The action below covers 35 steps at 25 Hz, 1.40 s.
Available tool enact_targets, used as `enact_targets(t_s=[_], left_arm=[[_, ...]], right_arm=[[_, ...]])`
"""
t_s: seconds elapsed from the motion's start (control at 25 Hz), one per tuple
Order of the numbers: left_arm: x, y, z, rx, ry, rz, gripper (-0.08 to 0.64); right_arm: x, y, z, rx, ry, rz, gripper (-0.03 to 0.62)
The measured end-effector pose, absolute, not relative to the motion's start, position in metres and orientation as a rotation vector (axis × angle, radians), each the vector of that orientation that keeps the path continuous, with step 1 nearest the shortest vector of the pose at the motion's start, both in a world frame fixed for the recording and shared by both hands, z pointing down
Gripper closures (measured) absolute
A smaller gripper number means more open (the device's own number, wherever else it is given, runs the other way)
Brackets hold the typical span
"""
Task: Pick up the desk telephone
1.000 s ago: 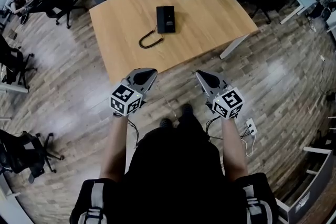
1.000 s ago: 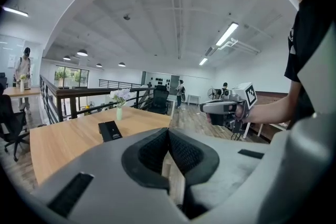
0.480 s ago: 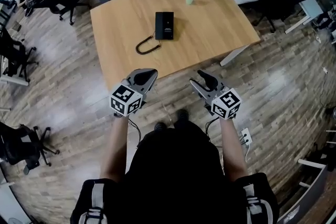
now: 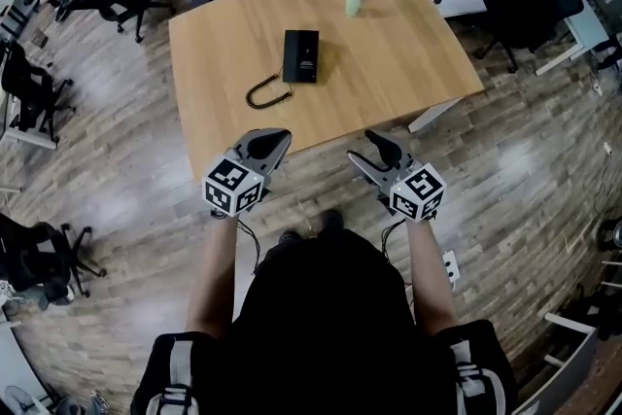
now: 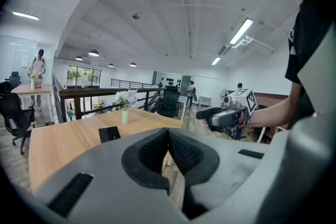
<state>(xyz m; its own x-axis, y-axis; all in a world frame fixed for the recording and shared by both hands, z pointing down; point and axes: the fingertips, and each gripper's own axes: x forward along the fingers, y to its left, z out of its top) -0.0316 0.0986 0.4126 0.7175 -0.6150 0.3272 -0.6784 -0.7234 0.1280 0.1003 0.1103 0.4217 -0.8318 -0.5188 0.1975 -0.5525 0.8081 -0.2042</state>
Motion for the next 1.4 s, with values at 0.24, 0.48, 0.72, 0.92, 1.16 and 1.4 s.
enact_targets(t_s=[0.24, 0.48, 0.72, 0.92, 1.16, 1.4], left_arm=[[-0.024, 0.093, 0.418, 2.644, -1.09, 0.387, 0.538], [-0.017, 0.088, 0.424, 2.606, -1.144, 0.395, 0.538], [-0.007, 0.081, 0.426, 2.577, -1.198, 0.404, 0.538], [0.0, 0.079, 0.429, 2.551, -1.231, 0.409, 0.538], [0.005, 0.076, 0.435, 2.522, -1.251, 0.422, 0.538], [0.01, 0.065, 0.441, 2.537, -1.236, 0.429, 0.538]], right_arm=[[0.1, 0.099, 0.43, 0.75, -2.851, 0.315, 0.238], [0.105, 0.086, 0.432, 0.664, -2.876, 0.347, 0.224], [0.114, 0.074, 0.434, 0.58, -2.894, 0.39, 0.229], [0.122, 0.061, 0.433, 0.583, -2.909, 0.409, 0.317], [0.137, 0.046, 0.434, 0.631, -2.929, 0.418, 0.485], [0.144, 0.037, 0.435, 0.681, -2.96, 0.45, 0.554]])
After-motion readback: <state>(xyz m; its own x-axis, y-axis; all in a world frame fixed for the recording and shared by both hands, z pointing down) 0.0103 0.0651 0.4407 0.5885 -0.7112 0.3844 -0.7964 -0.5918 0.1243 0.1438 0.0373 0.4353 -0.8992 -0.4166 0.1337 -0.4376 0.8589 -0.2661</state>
